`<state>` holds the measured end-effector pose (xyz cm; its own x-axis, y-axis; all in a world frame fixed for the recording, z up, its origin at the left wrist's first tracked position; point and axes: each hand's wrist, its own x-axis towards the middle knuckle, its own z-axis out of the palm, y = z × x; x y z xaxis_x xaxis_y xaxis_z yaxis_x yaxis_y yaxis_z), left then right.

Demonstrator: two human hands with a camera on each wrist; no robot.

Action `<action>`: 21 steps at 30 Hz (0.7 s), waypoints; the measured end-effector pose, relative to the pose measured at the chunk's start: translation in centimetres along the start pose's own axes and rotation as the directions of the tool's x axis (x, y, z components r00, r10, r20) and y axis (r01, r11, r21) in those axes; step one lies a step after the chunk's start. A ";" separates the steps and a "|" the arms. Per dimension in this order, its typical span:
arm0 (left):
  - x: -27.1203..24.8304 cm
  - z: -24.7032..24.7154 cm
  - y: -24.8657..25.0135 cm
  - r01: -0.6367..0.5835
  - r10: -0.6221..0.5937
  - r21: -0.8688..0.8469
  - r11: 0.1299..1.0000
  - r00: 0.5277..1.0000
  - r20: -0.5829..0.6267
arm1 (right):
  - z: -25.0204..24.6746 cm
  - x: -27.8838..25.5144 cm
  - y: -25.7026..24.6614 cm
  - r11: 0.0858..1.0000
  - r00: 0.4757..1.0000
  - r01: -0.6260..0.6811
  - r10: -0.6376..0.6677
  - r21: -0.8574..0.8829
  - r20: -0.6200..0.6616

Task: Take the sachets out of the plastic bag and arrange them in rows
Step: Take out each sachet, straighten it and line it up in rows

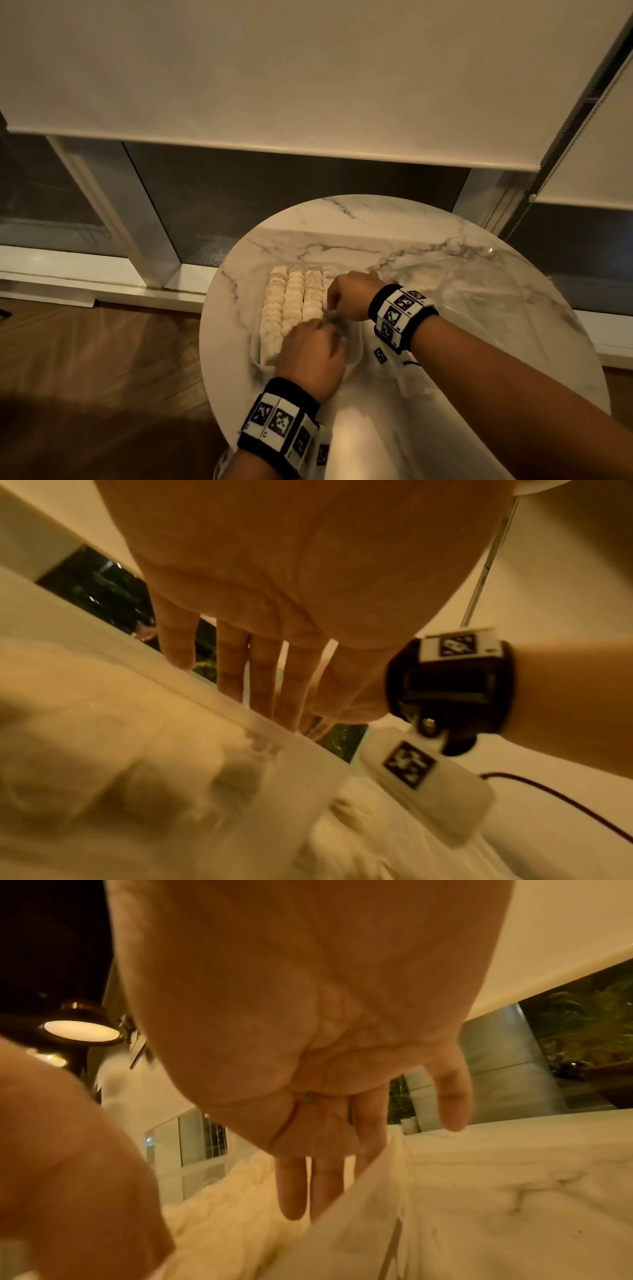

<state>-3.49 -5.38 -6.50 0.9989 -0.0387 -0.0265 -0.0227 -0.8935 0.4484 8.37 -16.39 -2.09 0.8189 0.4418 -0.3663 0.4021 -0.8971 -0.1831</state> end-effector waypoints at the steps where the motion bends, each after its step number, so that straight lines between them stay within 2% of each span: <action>1: 0.1 0.7 0.5 -0.002 0.004 -0.033 0.999 0.999 0.049 | 0.3 0.2 -0.2 0.999 1.000 -0.005 0.006 -0.040 0.028; 4: 0.3 2.2 1.1 0.030 -0.028 -0.014 0.999 0.988 0.153 | 0.7 0.3 -0.4 0.995 0.998 -0.012 0.018 -0.103 0.059; 8: 0.4 2.7 1.4 0.035 -0.054 0.096 0.995 0.978 0.200 | 1.0 0.0 0.0 1.000 0.999 0.009 -0.007 -0.030 0.043; 12: 0.2 2.7 1.7 0.040 -0.069 0.133 0.990 0.974 0.217 | 0.8 -0.9 1.6 0.973 0.990 0.086 -0.058 0.212 -0.132; 17: 0.2 2.8 1.8 0.071 -0.108 0.167 0.983 0.968 0.226 | 1.5 -4.4 4.8 0.848 0.912 0.152 0.078 0.508 -0.403; 21: 0.2 2.8 1.8 0.105 -0.148 0.183 0.978 0.961 0.236 | 3.9 -8.2 8.3 0.688 0.875 0.132 0.258 0.714 -0.409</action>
<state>-3.42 -8.26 -8.16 0.9531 -0.0108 -0.3023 0.0755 -0.9593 0.2722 3.43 -27.42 -4.13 0.9880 0.1543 0.0058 0.0918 -0.5568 -0.8256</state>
